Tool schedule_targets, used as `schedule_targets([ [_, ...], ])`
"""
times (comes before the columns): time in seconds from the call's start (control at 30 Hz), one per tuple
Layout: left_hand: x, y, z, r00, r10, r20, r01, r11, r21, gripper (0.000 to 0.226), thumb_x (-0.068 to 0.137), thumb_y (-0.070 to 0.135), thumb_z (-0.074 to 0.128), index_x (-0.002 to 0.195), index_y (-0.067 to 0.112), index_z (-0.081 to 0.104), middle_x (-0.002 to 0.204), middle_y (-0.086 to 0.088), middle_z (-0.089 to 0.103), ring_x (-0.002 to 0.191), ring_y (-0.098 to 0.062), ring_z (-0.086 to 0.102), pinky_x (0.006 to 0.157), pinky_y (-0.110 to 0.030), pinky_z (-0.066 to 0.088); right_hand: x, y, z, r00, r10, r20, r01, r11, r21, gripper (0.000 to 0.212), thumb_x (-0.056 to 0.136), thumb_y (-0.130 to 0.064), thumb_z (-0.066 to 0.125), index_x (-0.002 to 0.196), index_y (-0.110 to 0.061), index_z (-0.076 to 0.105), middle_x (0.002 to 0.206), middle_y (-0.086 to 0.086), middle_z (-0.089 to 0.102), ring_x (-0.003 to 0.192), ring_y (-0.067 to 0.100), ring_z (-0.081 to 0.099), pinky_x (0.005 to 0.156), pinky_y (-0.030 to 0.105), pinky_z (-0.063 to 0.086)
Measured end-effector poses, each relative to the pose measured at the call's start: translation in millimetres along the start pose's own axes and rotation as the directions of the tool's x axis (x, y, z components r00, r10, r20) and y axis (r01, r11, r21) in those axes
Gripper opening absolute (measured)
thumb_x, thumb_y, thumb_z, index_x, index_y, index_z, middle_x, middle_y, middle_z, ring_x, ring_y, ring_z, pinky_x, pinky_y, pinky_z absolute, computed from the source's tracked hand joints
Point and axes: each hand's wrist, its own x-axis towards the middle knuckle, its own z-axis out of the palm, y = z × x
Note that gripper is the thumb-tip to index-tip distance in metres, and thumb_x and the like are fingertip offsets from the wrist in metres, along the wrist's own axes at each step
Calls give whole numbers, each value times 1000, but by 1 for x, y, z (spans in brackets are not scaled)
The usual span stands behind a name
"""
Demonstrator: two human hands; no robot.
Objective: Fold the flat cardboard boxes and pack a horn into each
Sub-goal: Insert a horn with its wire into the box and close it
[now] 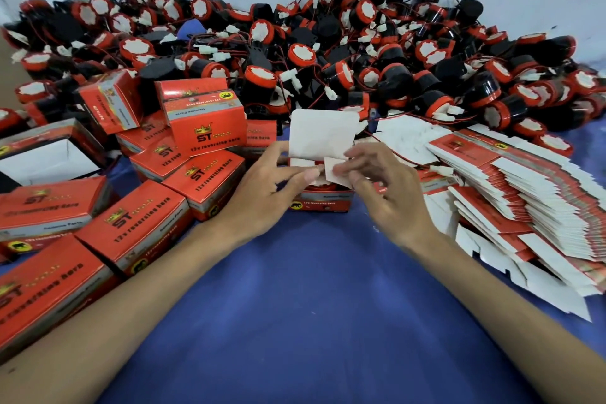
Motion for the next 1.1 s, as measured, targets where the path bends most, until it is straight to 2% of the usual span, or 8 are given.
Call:
schedule_targets([
  [0.07,1,1,-1,994,54,-96,-56,998,-19,29,90,35,59,119,32,60,128,8,50,120,-4,48,99,-17,39,2,-1,2,999,29,32,-28,999,-42,32,88,-20,50,119,-15,47,88,-10,69,94,9,67,84,39,53],
  [0.2,-2,7,4,975,80,-208,-121,974,-192,71,84,19,70,132,44,25,124,12,53,116,-2,54,98,-17,41,7,1,-1,991,130,40,-134,984,114,60,97,-33,50,148,-26,18,90,-5,72,91,3,68,84,20,50],
  [0.27,-2,5,4,966,167,-196,-178,983,-41,57,87,20,66,134,35,39,114,8,58,111,-5,55,98,-25,44,8,0,-1,986,167,30,-169,975,146,47,96,-45,45,140,-33,37,88,-1,73,90,5,69,81,15,48],
  [0.37,0,2,0,940,304,-159,-275,945,179,29,90,25,64,115,11,64,109,-1,58,105,-8,55,93,-26,44,6,-4,5,992,102,-68,-97,992,78,17,94,-32,55,104,-28,69,89,-15,70,88,-1,66,76,17,49],
  [0.6,-1,0,-4,945,308,-107,-270,923,273,36,91,31,61,119,10,66,120,4,63,114,-10,56,101,-24,42,-3,3,6,993,78,-83,-77,997,20,27,86,-18,70,108,-34,66,95,-4,73,87,18,68,79,36,54],
  [0.73,1,0,-9,925,363,-111,-317,900,298,32,86,22,66,115,7,69,114,5,63,108,-9,60,96,-25,46,-3,3,10,975,-136,-174,100,974,-204,22,80,-14,73,102,-10,74,92,-2,74,80,14,69,92,47,51],
  [0.9,1,-4,-10,892,448,-61,-396,839,374,28,86,17,67,110,2,70,114,-6,69,107,-18,64,96,-31,49,-9,2,8,914,-384,-127,180,666,-724,17,85,-27,67,97,-18,76,83,3,69,77,27,64,71,36,46],
  [1.1,0,-6,-10,876,480,-43,-432,821,373,22,86,13,68,105,4,73,109,-4,70,108,-20,64,92,-38,52,-7,8,4,934,-355,-43,286,813,-507,19,84,-16,67,96,-3,75,71,13,51,60,20,45,52,25,39],
])
